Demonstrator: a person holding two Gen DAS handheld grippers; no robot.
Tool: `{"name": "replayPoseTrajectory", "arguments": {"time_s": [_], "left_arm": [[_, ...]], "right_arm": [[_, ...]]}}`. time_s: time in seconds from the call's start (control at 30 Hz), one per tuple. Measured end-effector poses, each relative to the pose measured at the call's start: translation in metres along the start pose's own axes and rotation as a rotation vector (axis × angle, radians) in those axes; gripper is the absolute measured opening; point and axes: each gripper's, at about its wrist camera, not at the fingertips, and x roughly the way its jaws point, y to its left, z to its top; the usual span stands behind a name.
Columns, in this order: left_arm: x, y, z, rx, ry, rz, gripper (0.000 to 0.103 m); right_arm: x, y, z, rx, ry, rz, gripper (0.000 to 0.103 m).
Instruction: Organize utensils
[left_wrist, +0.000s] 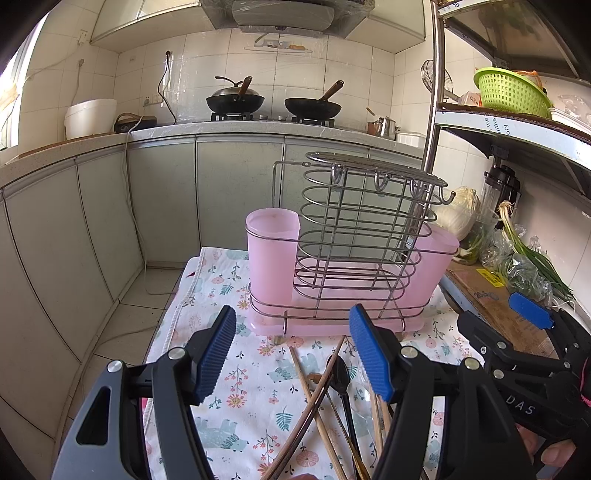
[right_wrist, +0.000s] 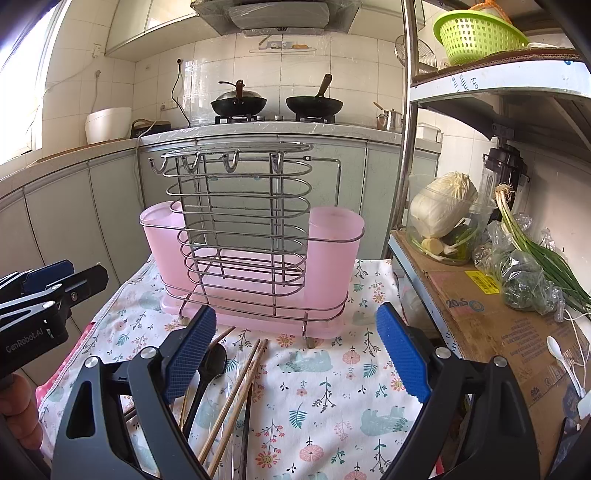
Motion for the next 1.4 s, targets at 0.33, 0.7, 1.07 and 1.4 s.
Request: {"name": "replayPoseTrajectory", "arguments": {"time_s": [0.33,0.7,1.07,1.4], "left_arm": [[0.000,-0.001,-0.001,-0.004,0.001,-0.002,0.064],[0.004,0.000,-0.005,-0.004,0.011,-0.007,0.064],[0.010,0.000,-0.008,-0.005,0.027,-0.008,0.064],[0.019,0.003,-0.013,-0.003,0.054,-0.007,0.064]], "right_arm": [[0.001,0.001,-0.001,-0.002,0.006,-0.006,0.089],[0.005,0.000,-0.003,0.007,0.021,-0.023,0.089],[0.011,0.000,-0.007,0.006,0.042,-0.034,0.089],[0.021,-0.001,-0.013,0.006,0.079,-0.039,0.089]]}}
